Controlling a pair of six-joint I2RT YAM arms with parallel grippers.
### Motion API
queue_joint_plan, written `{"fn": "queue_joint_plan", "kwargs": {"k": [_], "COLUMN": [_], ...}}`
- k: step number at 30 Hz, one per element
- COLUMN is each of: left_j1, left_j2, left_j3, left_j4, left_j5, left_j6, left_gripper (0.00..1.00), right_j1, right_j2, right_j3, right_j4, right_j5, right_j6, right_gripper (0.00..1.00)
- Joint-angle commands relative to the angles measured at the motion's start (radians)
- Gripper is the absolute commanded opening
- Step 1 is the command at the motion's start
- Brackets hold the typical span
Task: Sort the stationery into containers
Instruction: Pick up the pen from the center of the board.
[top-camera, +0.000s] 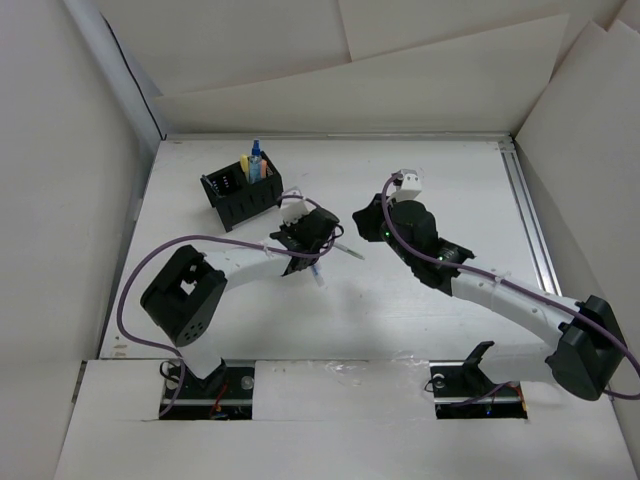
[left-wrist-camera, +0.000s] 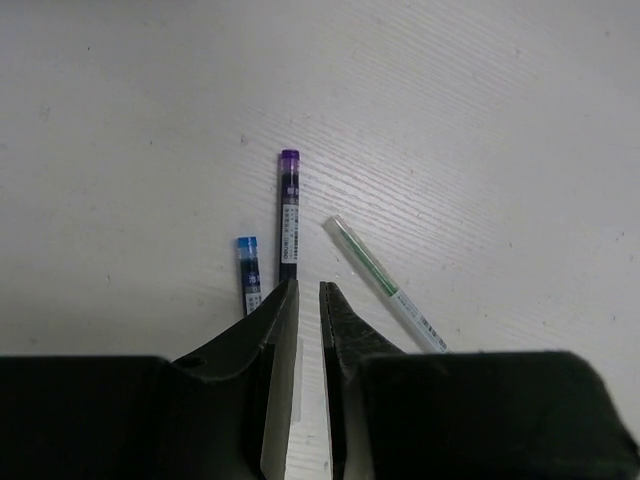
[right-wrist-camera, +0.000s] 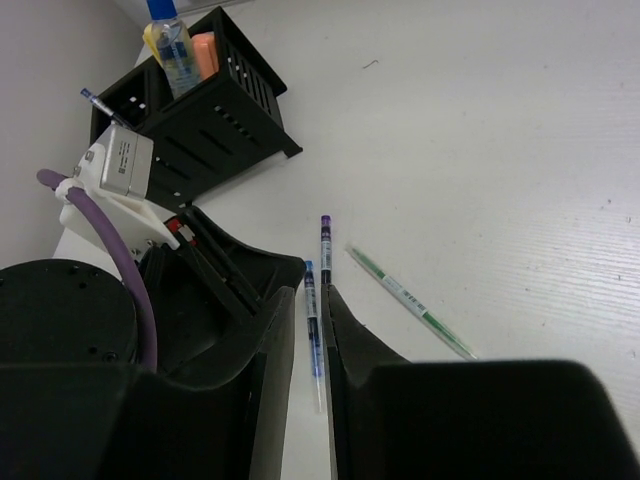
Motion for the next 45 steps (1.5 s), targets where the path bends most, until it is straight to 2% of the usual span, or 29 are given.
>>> {"fn": "queue_joint_plan", "kwargs": {"k": [1, 9, 19, 33, 39, 43, 45], "left_j1": [-0.003, 0.037, 0.037, 0.037, 0.037, 0.046, 0.046], "left_j2": [-0.006, 0.025, 0.079, 0.154, 0.145, 0.090, 0.041], "left_j3": [-0.018, -0.050, -0.041, -0.023, -0.044, -0.072, -0.085], "left_j4": [0.000, 0.010, 0.017, 0.017, 0.008, -0.002, -0.003], "left_j5": [-0.042, -0.004, 0.006, -0.033, -0.062, -0.071, -0.082], "left_j6": [-0.055, -0.055, -0.055, -0.055, -0.066, -0.066, -0.066], "left_gripper": [0.12, 0.13, 0.20, 0.20, 0.12, 0.01, 0.00], "right_j1": [0.007, -0.011, -0.011, -0.011, -0.020, -0.020, -0.020], "right_j2": [-0.018, -0.027, -0.037, -0.027, -0.037, -0.037, -0.046], "right_j3": [0.001, 0.001, 0.001, 0.001, 0.001, 0.001, 0.001], "right_j4": [0.041, 0.041, 0.041, 0.041, 0.041, 0.041, 0.041], "right_j5": [0.007, 0.007, 0.007, -0.004, 0.015, 0.015, 0.015], "right_j6": [0.002, 0.002, 0.002, 0.002, 0.002, 0.002, 0.002], "right_gripper": [0.23, 0.24, 0.26, 0.26, 0.26, 0.26, 0.26]}}
